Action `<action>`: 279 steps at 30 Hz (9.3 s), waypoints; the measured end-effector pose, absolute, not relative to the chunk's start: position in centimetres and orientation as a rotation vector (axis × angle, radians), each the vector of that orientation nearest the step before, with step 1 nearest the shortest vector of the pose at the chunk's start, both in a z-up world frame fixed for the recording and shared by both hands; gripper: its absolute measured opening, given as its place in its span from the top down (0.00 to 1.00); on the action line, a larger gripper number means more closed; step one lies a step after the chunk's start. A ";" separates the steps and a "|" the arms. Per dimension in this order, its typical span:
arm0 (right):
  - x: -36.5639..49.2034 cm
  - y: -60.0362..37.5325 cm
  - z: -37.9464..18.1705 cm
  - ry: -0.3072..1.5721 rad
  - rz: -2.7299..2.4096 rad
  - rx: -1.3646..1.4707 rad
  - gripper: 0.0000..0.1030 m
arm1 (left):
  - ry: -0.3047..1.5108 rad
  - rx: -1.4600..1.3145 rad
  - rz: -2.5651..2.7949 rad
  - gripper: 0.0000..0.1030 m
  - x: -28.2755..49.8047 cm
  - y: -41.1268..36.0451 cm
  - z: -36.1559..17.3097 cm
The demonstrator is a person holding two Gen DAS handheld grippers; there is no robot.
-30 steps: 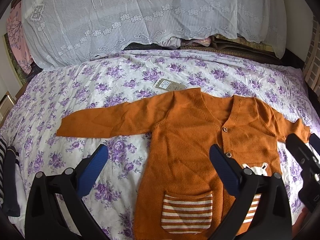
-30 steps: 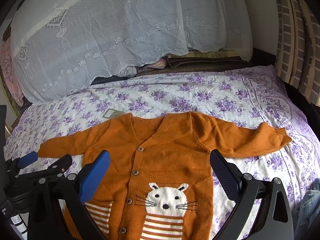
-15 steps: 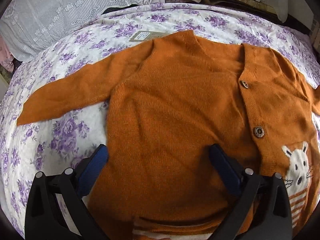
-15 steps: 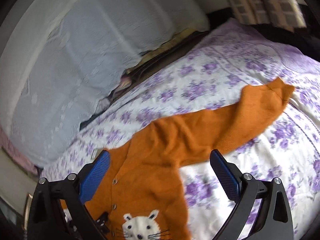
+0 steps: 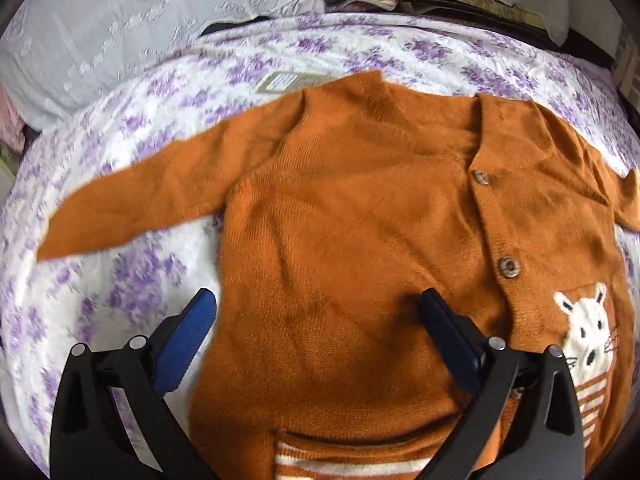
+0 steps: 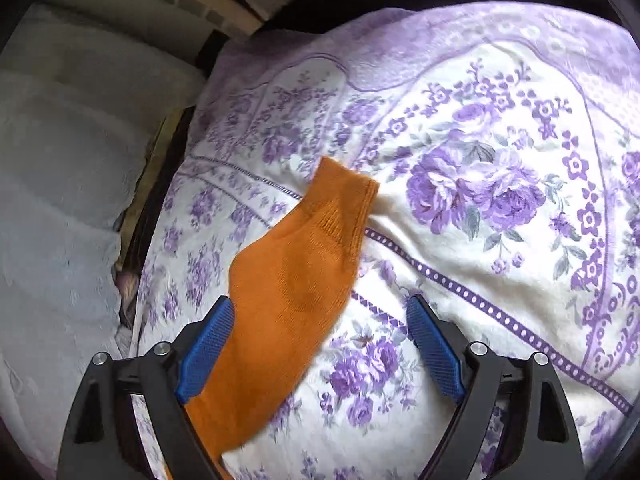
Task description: Fold small clothes
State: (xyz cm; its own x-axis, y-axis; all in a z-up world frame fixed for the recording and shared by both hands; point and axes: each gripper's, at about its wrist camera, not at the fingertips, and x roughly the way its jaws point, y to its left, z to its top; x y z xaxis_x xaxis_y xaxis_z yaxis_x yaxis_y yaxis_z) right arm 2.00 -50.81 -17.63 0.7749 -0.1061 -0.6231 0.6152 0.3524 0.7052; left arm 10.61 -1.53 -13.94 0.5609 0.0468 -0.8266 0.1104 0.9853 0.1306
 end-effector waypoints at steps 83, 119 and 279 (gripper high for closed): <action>27.3 -24.8 -12.0 0.932 0.241 0.488 0.40 | 0.935 0.072 0.302 0.04 21.6 22.2 -15.0; 24.1 -18.8 -11.7 0.845 0.443 0.356 0.55 | 0.908 0.004 0.135 0.04 20.8 21.0 -14.0; 16.3 -16.2 -9.4 0.568 0.280 0.497 0.94 | 0.943 -0.141 -0.378 0.04 24.0 -0.2 -14.3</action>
